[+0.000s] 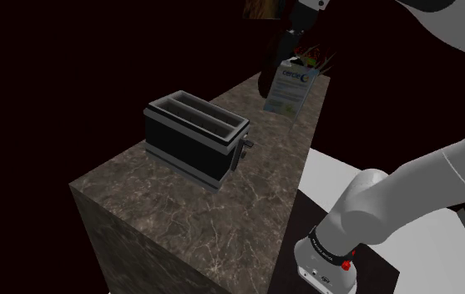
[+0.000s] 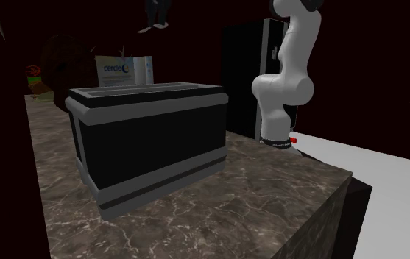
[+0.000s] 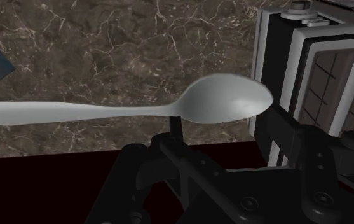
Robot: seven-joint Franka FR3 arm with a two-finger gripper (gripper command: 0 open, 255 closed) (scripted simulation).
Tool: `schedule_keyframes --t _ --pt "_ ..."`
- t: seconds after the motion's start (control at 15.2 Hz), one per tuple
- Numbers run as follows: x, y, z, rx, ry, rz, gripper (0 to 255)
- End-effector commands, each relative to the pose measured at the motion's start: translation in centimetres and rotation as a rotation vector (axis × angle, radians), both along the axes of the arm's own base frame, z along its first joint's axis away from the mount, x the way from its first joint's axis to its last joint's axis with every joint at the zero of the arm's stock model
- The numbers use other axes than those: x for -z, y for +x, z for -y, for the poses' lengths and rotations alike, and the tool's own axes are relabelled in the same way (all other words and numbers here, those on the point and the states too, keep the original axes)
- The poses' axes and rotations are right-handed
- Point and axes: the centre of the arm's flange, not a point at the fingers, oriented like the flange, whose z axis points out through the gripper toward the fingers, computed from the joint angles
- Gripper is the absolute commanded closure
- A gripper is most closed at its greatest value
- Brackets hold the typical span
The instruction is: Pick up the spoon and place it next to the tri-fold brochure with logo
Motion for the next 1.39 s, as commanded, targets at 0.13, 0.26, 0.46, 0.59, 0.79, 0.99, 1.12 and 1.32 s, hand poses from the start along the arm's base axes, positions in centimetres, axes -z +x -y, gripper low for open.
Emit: schedule_keyframes --t 0.13,0.26,0.46,0.59,0.79,0.99,1.12,1.32 --pt "-0.2 3.2 4.2 -0.001 -0.001 0.0 255" --pt "-0.2 4.8 6.3 -0.001 -0.001 0.0 255" --pt "-0.2 7.2 9.5 -0.001 -0.001 0.0 255" --pt "-0.2 8.8 11.6 -0.001 -0.001 0.0 255" --pt "-0.2 11.2 14.7 -0.001 -0.001 0.0 255" --pt "-0.3 13.9 18.3 -0.001 -0.001 0.0 255" --pt "0.8 13.9 18.3 -0.001 -0.001 0.0 255" --pt "2.4 13.9 18.3 -0.001 -0.001 0.0 255"
